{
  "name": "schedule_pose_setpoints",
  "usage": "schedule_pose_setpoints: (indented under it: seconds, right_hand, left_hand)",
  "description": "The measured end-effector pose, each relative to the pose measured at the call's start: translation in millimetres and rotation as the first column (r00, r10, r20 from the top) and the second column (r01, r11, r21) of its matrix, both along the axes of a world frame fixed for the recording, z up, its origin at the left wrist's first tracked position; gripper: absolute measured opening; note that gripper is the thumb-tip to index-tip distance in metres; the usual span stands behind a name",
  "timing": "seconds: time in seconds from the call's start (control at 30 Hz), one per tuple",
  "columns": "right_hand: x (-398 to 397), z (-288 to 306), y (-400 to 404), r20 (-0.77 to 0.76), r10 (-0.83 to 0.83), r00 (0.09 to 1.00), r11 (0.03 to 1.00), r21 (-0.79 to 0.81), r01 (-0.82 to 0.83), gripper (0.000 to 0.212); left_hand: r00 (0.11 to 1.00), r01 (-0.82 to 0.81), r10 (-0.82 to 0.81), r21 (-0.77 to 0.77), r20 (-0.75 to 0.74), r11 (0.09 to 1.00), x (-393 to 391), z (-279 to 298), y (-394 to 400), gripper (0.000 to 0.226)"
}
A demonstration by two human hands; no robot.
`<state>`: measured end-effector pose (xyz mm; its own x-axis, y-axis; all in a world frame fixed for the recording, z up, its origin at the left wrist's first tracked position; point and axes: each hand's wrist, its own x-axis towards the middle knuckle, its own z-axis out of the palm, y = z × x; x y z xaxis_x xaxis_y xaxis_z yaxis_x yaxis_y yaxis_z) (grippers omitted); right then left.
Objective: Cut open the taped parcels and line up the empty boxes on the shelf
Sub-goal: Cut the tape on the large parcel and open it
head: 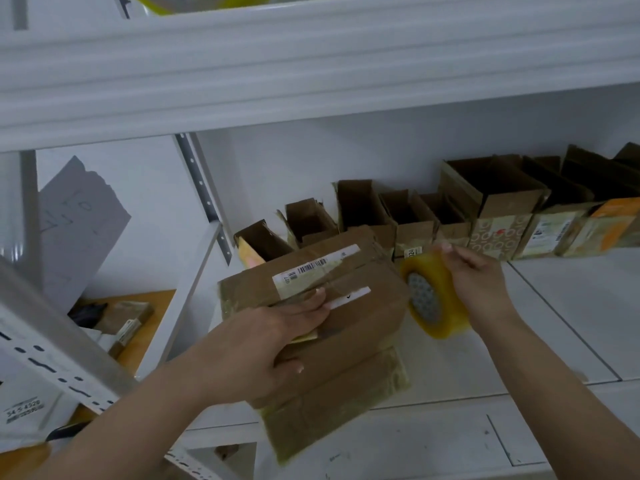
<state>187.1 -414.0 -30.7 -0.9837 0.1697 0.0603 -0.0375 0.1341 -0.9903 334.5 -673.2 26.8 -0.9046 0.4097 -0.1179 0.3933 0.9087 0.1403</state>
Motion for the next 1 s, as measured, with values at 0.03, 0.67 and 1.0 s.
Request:
schedule_pose_setpoints:
  seconds: [0.03,0.67,1.0]
  right_hand:
    - [-2.5,-1.2,-4.4,0.003,0.02,1.0,1.0,-0.022,-0.02,0.023]
    - [-6.7,22.5,13.3,0.013,0.388,0.922,0.92,-0.058,-0.387,0.018]
    - [20.7,25.2,29.7,0.027,0.419,0.908,0.902,-0.124,-0.413,0.023]
  left_hand:
    - [1.0,0.018,-0.018,0.012,0.017,1.0,-1.8,0.0,-3.2,0.079]
    - [0.893,0.171,-0.04,0.254,-0.449,0.952,-26.5,-12.1,-66.2,0.055]
    - [0.672,-0.414,0.728,0.745,-0.137,0.522,-35.7,-41.5,-36.1,0.046]
